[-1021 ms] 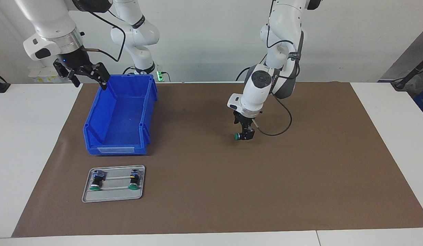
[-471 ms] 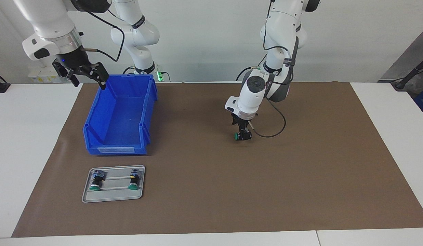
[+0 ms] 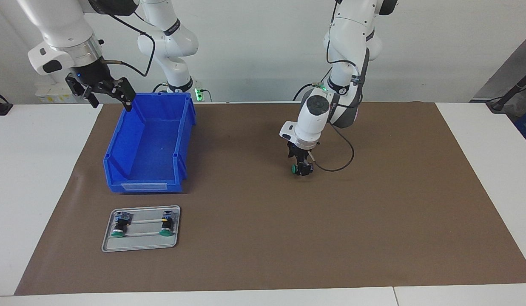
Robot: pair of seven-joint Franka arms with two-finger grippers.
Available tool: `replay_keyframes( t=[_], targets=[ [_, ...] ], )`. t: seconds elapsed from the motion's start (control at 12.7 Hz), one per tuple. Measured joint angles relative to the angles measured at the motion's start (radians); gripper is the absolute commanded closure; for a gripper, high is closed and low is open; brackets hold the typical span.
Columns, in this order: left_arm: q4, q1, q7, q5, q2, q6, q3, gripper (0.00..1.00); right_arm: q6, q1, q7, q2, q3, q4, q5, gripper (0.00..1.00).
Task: Place and press button with both arms
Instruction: 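Position the left gripper above the green-capped button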
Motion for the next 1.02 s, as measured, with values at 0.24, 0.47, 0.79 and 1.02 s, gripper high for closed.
replay_keyframes(
  t=[0.24, 0.47, 0.79, 1.02],
  targets=[
    [0.001, -0.006, 0.002, 0.026, -0.008, -0.001, -0.001, 0.73, 0.000, 0.000, 0.000, 0.000, 0.000, 0.000, 0.000, 0.00],
    [0.004, -0.007, 0.002, 0.054, -0.005, 0.001, 0.002, 0.78, 0.000, 0.000, 0.000, 0.000, 0.000, 0.000, 0.000, 0.00],
    [0.032, -0.006, 0.002, 0.058, -0.001, -0.003, 0.012, 0.78, 0.000, 0.000, 0.000, 0.000, 0.000, 0.000, 0.000, 0.00],
    [0.087, 0.004, 0.002, 0.058, 0.010, -0.012, 0.023, 0.80, 0.000, 0.001, 0.000, 0.000, 0.000, 0.000, 0.000, 0.00]
  ],
)
